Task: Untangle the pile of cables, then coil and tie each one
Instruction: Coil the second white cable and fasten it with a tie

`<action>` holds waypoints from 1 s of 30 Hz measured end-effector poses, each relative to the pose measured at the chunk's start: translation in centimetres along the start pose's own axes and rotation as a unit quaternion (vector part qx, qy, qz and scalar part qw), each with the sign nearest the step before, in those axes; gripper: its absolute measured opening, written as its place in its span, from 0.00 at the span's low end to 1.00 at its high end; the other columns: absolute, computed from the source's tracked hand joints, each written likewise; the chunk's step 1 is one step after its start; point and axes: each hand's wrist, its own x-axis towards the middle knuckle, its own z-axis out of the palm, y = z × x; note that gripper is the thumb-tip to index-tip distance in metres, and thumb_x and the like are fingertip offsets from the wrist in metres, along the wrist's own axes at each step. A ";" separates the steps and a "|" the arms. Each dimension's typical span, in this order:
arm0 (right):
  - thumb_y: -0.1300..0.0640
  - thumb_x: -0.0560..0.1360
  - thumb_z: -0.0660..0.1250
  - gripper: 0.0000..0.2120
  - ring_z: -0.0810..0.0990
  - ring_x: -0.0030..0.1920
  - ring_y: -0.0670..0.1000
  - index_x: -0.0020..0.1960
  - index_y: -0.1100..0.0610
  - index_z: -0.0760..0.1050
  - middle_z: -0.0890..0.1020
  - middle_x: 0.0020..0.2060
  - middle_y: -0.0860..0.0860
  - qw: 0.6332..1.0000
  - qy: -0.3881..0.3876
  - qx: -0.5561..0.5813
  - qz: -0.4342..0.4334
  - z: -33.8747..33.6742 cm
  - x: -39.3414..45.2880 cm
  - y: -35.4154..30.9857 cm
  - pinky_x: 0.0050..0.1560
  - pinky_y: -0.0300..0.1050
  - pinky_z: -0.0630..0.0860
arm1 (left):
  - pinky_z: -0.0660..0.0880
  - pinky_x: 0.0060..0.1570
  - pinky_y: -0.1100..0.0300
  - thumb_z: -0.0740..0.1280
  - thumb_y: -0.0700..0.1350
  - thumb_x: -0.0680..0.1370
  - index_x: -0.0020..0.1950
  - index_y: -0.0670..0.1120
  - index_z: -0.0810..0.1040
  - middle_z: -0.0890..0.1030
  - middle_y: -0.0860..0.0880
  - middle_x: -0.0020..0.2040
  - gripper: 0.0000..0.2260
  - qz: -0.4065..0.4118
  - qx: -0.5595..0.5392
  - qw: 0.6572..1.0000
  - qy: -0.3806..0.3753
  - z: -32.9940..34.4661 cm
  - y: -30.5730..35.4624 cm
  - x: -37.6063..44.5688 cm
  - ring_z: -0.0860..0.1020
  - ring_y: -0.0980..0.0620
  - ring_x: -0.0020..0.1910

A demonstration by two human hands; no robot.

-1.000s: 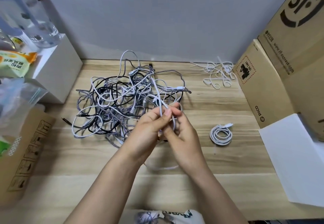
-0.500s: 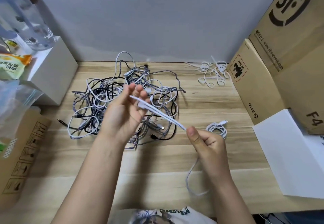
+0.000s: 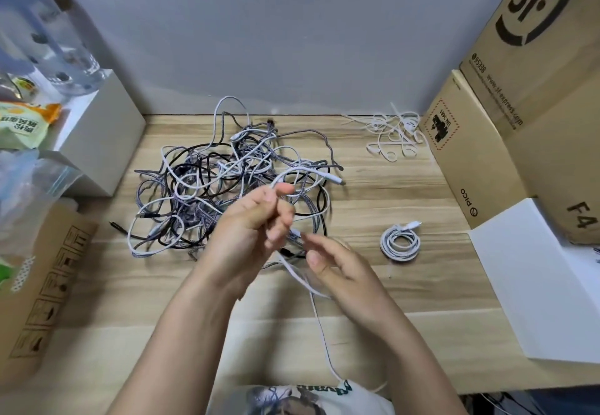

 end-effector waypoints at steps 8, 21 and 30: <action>0.52 0.69 0.66 0.09 0.72 0.31 0.43 0.49 0.48 0.78 0.73 0.27 0.46 0.989 0.024 0.139 -0.031 0.4 -1.3 -3.2 0.39 0.37 0.71 | 0.76 0.49 0.63 0.56 0.43 0.77 0.70 0.61 0.57 0.81 0.43 0.57 0.24 0.130 0.270 0.948 -0.111 0.4 -0.5 -0.7 0.81 0.55 0.48; 0.59 0.66 0.66 0.03 0.79 0.33 0.36 0.36 0.57 0.77 0.82 0.29 0.42 0.953 0.178 0.218 -0.115 -2.5 -3.0 -6.0 0.37 0.25 0.70 | 0.65 0.43 0.69 0.62 0.58 0.72 0.39 0.60 0.78 0.71 0.50 0.40 0.07 0.126 0.528 0.839 -0.031 -1.4 -1.9 -0.1 0.70 0.59 0.43; 0.54 0.67 0.65 0.08 0.71 0.24 0.38 0.39 0.59 0.76 0.75 0.22 0.42 0.926 0.273 0.248 -0.086 -3.8 -2.5 -5.3 0.29 0.26 0.66 | 0.74 0.45 0.62 0.67 0.61 0.72 0.32 0.52 0.74 0.70 0.55 0.27 0.15 0.049 0.124 0.978 -0.163 -0.1 -1.7 -1.0 0.74 0.54 0.30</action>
